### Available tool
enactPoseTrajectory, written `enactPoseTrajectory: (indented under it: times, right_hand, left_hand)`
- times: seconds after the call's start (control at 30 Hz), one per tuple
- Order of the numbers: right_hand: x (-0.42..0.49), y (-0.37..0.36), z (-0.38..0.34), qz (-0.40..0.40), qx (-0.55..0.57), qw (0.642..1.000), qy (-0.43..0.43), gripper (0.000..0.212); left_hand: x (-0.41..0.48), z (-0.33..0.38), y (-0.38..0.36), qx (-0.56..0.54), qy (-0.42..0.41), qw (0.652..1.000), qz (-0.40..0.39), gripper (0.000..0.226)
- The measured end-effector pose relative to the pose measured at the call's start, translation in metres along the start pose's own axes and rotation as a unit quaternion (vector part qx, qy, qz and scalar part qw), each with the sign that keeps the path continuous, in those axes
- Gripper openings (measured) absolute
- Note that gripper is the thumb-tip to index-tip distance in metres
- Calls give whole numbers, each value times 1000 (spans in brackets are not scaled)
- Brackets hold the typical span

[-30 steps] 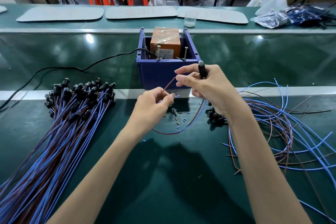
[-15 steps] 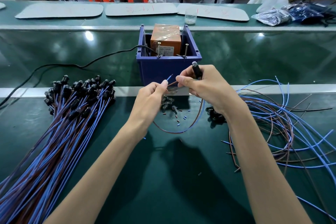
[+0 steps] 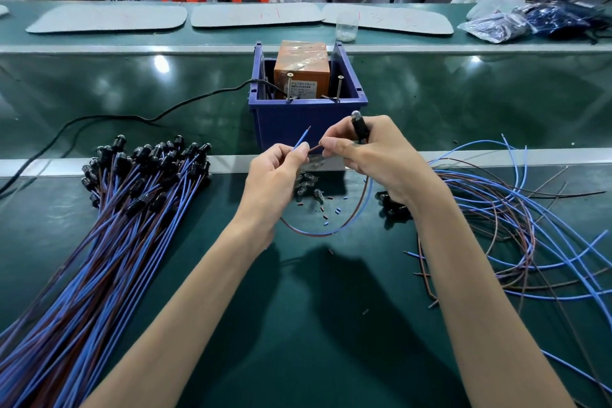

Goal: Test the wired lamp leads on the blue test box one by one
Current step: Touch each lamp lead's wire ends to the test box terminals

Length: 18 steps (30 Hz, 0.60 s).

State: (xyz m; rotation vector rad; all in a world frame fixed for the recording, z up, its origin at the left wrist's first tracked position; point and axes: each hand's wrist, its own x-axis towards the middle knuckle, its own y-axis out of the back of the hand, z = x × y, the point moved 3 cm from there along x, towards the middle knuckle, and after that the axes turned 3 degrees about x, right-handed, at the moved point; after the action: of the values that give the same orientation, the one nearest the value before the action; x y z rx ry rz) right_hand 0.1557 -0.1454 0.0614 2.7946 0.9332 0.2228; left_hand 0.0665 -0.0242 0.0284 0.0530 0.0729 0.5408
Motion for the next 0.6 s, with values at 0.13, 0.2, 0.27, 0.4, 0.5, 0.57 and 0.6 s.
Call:
enactPoseTrajectory:
  times: [0.13, 0.2, 0.27, 0.4, 0.5, 0.57, 0.6]
  right_hand:
    - [2, -1, 2, 9, 0, 1000, -6, 19]
    - [2, -1, 3, 14, 0, 1000, -14, 19]
    - [3, -1, 4, 18, -16, 999, -24, 20]
    - [6, 8, 6, 83, -17, 995, -54, 25]
    - [4, 27, 4, 121, 38, 991, -45, 26]
    - [1, 39, 4, 109, 59, 992, -34, 24]
    - [0, 41, 5, 95, 54, 993, -34, 21]
  left_hand:
    - [0, -1, 0, -2, -4, 1000, -4, 32]
    - [1, -1, 1, 0, -9, 1000, -5, 31]
    - [1, -1, 1, 10, -17, 1000, -9, 31]
    - [2, 2, 5, 25, -33, 999, -2, 31]
    - [7, 7, 17, -16, -30, 999, 22, 30]
    - [11, 9, 25, -60, -15, 998, 31, 29]
    - [12, 10, 26, -74, -9, 997, 31, 29]
